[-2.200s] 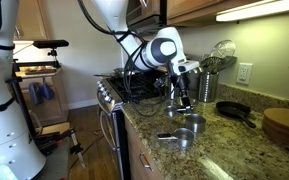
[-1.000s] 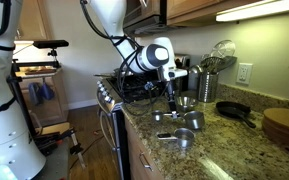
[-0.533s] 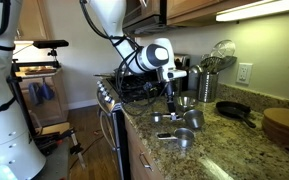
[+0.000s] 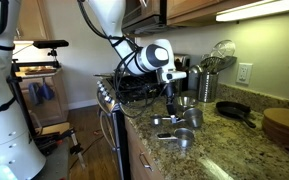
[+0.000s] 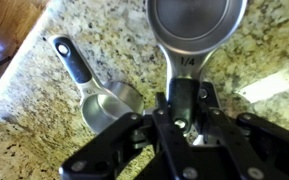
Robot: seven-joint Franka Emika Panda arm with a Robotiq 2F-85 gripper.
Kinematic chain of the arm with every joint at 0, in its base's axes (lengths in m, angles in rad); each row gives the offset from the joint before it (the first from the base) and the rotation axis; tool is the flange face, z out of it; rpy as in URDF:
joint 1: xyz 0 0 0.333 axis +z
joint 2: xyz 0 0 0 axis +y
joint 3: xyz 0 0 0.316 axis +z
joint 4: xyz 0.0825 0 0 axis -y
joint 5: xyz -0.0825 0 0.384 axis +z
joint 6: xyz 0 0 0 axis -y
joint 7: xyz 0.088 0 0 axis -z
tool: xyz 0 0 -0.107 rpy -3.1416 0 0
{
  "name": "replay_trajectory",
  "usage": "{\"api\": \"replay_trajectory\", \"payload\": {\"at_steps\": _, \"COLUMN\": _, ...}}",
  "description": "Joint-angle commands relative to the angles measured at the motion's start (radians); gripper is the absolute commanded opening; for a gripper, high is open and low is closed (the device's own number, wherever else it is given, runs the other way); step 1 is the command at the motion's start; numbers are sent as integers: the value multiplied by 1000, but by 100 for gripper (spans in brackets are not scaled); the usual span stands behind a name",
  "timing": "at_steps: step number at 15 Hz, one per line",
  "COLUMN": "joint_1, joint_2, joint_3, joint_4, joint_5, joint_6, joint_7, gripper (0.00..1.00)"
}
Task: Unstack the pots on the table
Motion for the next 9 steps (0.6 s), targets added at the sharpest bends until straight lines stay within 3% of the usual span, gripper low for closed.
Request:
{"api": "replay_trajectory", "payload": {"at_steps": 1, "joint_1": 5, "joint_2": -71, "joint_3": -17, "joint_4": -61, "joint_5": -44, "joint_6": -34, "joint_7": 52, "gripper": 11}}
{"api": "replay_trajectory", "payload": {"at_steps": 9, "joint_1": -7, "joint_2": -110, "joint_3": -20, "joint_4": -105, "joint_5": -66, "joint_6": -54, "joint_7": 90, "gripper": 12}}
